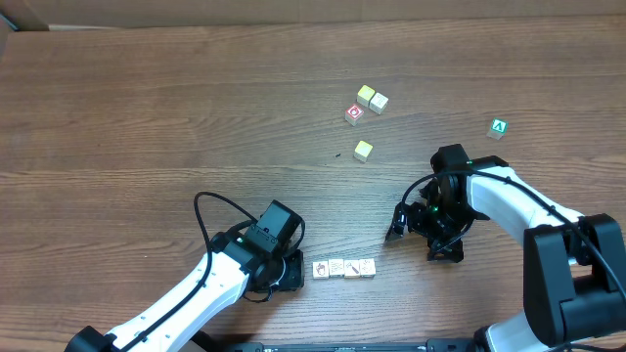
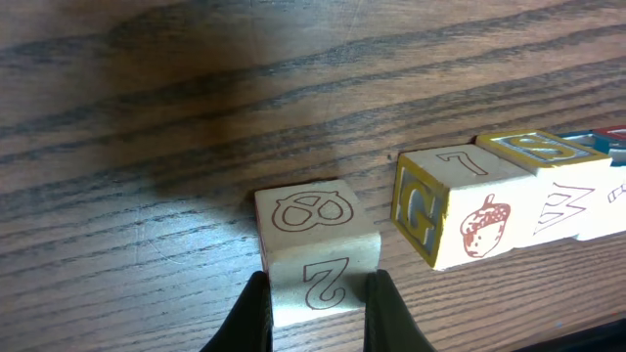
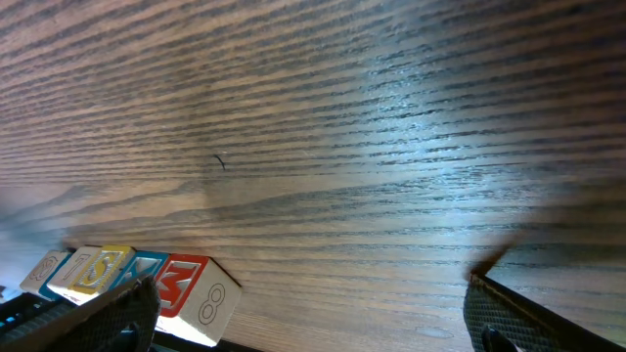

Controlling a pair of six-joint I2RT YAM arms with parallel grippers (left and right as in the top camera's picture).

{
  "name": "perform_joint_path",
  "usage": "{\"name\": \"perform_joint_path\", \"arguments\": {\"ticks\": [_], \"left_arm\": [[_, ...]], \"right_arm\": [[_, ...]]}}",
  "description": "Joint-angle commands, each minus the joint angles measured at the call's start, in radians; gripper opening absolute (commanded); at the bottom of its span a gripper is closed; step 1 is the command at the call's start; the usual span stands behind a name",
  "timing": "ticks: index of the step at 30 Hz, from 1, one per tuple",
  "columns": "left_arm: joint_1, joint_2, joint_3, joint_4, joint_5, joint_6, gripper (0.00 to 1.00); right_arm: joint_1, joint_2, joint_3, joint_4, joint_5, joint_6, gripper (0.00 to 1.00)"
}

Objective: Flip 5 blocks
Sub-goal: 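Carry the pretzel block forward to the left end of the row, then lower the pretzel block left of the 7 block and open the left gripper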

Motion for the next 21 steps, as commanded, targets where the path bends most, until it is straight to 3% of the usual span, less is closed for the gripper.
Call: {"name": "perform_joint_path", "arguments": {"ticks": [1, 8, 16, 21], "left_arm": [[-0.008, -0.003, -0.008, 0.020, 0.028, 0.015, 0.08], [-0.007, -0.003, -0.008, 0.031, 0.019, 0.007, 0.18], [-0.007, -0.003, -0.008, 0.036, 0.019, 0.008, 0.37], [-0.007, -0.003, -0.008, 0.039, 0.001, 0.004, 0.37]], "right_arm": [[-0.006, 0.011, 0.011, 0.007, 0.005, -0.014, 1.00], [-0.006, 0.011, 0.011, 0.006, 0.005, -0.014, 1.00], [-0.006, 0.011, 0.011, 0.006, 0.005, -0.014, 1.00], [-0.006, 0.011, 0.011, 0.006, 0.005, -0.014, 1.00]]}}
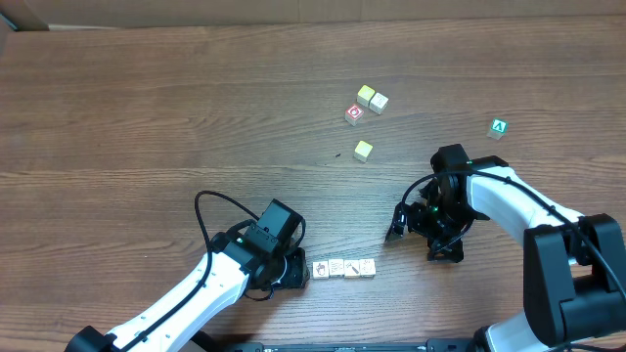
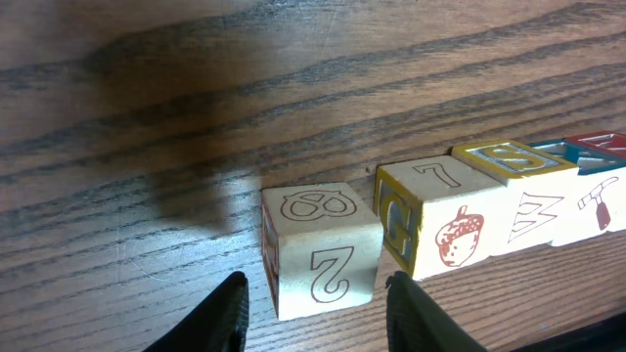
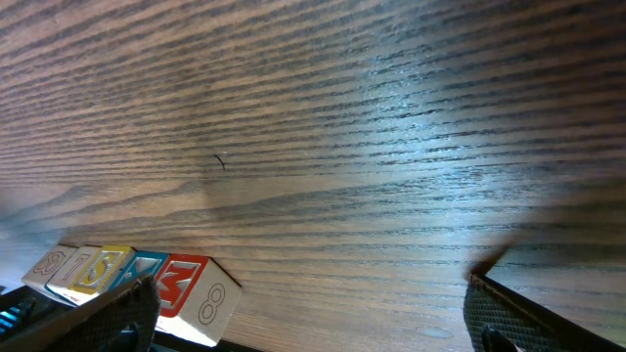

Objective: Flip 5 blocks
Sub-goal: 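Lower the pretzel block left of the 7 block and open the left gripper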

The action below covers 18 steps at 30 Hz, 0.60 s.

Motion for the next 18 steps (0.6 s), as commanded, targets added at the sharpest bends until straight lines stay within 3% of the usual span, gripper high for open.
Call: {"name": "perform_joint_path", "arguments": {"ticks": [1, 18], "left_arm": [[-0.006, -0.003, -0.006, 0.006, -0.023, -0.007, 0.37], [-0.007, -0.003, -0.006, 0.036, -0.041, -0.104, 0.36]], "right_arm": [[-0.006, 0.011, 0.011, 0.006, 0.006, -0.014, 1.00], [-0.006, 0.011, 0.011, 0.003, 0.006, -0.014, 1.00]]}}
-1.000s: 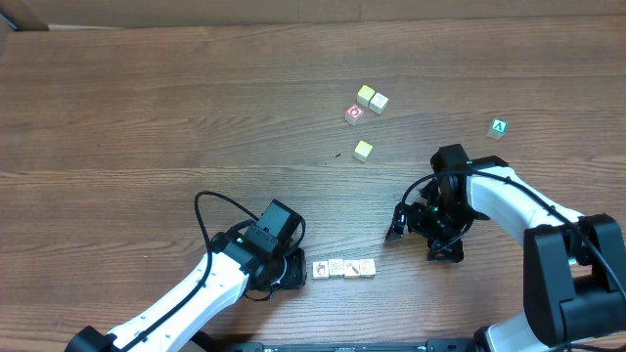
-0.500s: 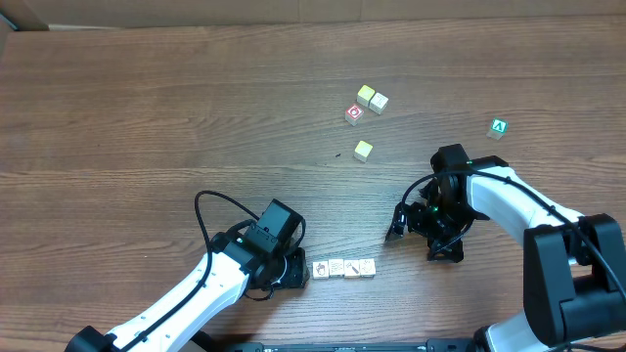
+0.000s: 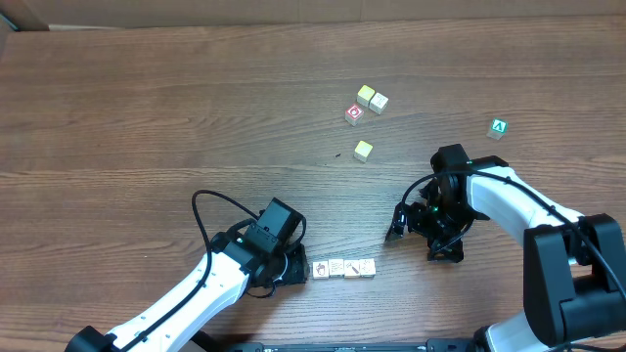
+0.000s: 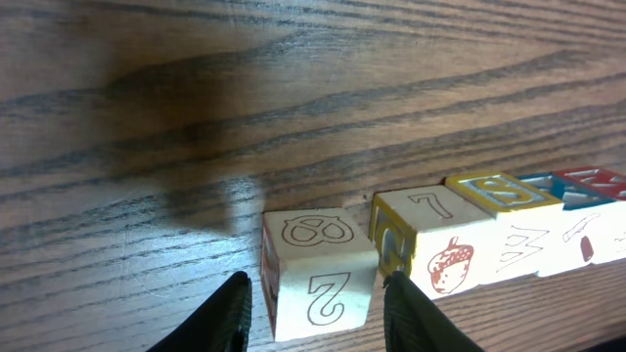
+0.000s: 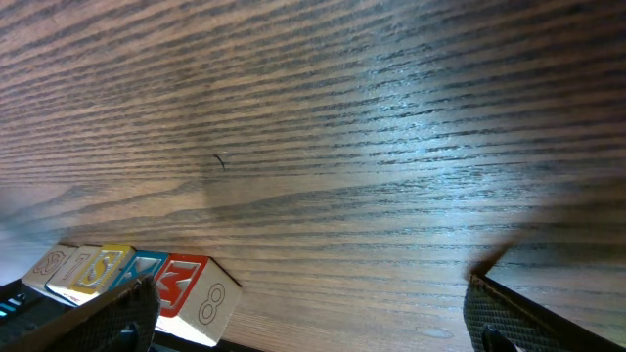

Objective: Flip 5 blocks
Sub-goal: 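Lower the pretzel block left of the 7 block and open the left gripper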

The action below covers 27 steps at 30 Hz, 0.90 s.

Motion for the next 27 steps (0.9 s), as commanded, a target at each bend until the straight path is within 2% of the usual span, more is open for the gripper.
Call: {"name": "perform_joint_path", "arguments": {"ticks": [1, 4, 8, 14, 18, 19, 21, 25, 27], "left_arm": [[-0.007, -0.003, -0.006, 0.006, -0.013, -0.053, 0.36], [-0.007, -0.003, -0.006, 0.018, -0.013, -0.069, 0.35], [-0.005, -0.003, -0.005, 0.042, -0.021, -0.084, 0.29], [0.054, -0.005, 0.013, 0.047, -0.058, -0.072, 0.30], [0.102, -0.010, 0.056, 0.006, -0.067, -0.026, 0.35], [0.113, -0.011, 0.065, -0.015, -0.071, -0.018, 0.34], [0.133, -0.013, 0.074, -0.061, -0.077, 0.002, 0.21], [0.145, -0.007, 0.071, -0.176, -0.119, 0.003, 0.14], [0.143, -0.001, 0.061, -0.210, -0.110, 0.003, 0.06]], "right_arm": [[-0.006, 0.011, 0.011, 0.006, 0.006, -0.014, 1.00], [-0.006, 0.011, 0.011, 0.006, 0.006, -0.014, 1.00], [-0.006, 0.011, 0.011, 0.006, 0.006, -0.014, 1.00], [-0.006, 0.011, 0.011, 0.005, 0.006, -0.014, 1.00], [-0.006, 0.011, 0.011, 0.005, 0.006, -0.014, 1.00], [-0.006, 0.011, 0.011, 0.004, 0.006, -0.014, 1.00], [-0.006, 0.011, 0.011, 0.000, 0.006, -0.014, 1.00], [-0.006, 0.011, 0.011, 0.000, 0.006, -0.014, 1.00], [-0.006, 0.011, 0.011, 0.006, 0.006, -0.014, 1.00]]}}
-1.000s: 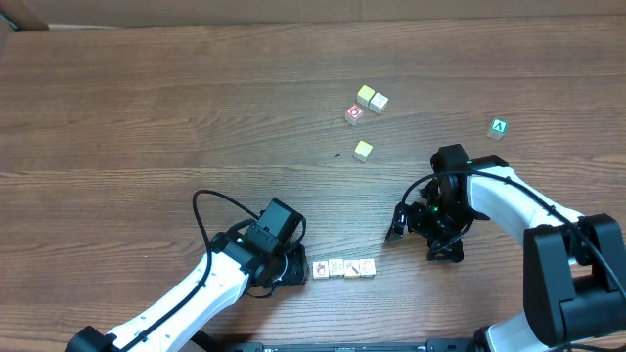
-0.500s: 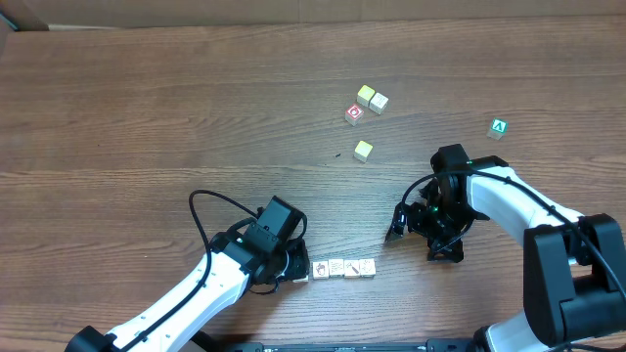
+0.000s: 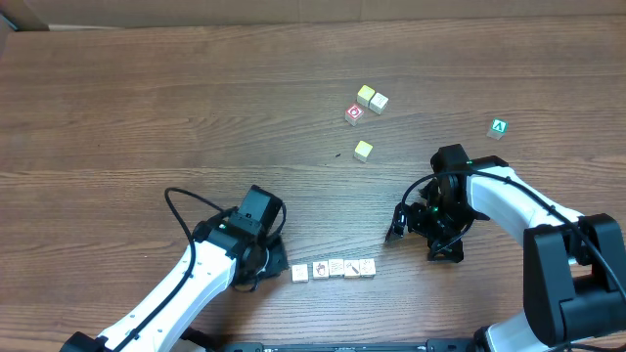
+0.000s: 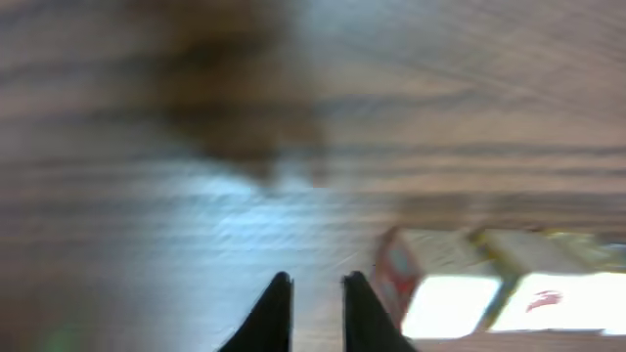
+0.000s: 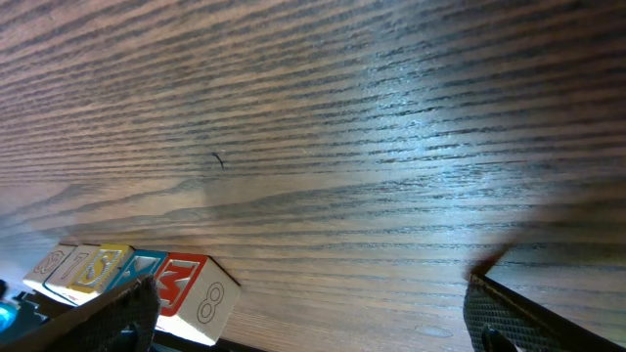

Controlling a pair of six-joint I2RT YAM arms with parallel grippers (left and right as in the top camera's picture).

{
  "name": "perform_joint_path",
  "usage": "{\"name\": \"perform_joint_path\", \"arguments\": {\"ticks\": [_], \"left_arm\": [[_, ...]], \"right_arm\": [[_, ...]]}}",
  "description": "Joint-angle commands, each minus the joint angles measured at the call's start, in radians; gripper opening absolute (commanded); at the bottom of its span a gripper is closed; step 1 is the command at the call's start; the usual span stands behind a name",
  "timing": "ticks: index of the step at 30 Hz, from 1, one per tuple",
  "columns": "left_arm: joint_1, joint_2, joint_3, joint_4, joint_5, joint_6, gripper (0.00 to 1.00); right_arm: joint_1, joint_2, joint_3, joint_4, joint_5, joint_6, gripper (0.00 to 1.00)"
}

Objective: Flip 5 blocks
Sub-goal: 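Lower the pretzel block left of the 7 block and open the left gripper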

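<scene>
Five small wooden blocks lie in a row near the table's front edge in the overhead view. The leftmost block (image 3: 300,273) sits a little apart from the other blocks (image 3: 343,267). My left gripper (image 3: 273,266) is just left of that block; in the blurred left wrist view its fingers (image 4: 277,305) stand close together with nothing between them, and the leftmost block (image 4: 440,298) shows to their right. My right gripper (image 3: 421,241) rests to the right of the row, wide open and empty. The right wrist view shows the row's end block (image 5: 196,286), marked 8, at lower left.
Loose blocks lie farther back on the wooden table (image 3: 147,117): two yellow ones (image 3: 372,98), a red one (image 3: 354,113), a single yellow one (image 3: 363,150) and a green one (image 3: 499,127) at the far right.
My left gripper has drawn back to the left, off the leftmost block, and its fingers have come together. That block now sits slightly apart from the row. The right arm has not moved.
My left gripper was shut on the block marked 2, left of the row. Then it was open, with the block standing beside the row. Now the gripper is to the left of it with its fingers closed. The right gripper stayed open and still throughout.
</scene>
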Motion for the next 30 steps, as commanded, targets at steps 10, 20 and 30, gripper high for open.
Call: {"name": "perform_joint_path", "arguments": {"ticks": [10, 20, 30], "left_arm": [[0.002, 0.107, -0.032, 0.007, 0.114, 0.053, 0.04], [-0.003, 0.275, -0.032, 0.104, 0.192, 0.061, 0.04], [-0.002, 0.288, -0.032, 0.145, 0.190, 0.060, 0.04]], "right_arm": [[-0.006, 0.011, 0.011, 0.003, 0.002, -0.011, 1.00], [-0.006, 0.011, 0.011, 0.000, -0.002, -0.011, 1.00], [-0.006, 0.011, 0.011, 0.000, -0.002, -0.011, 1.00]]}}
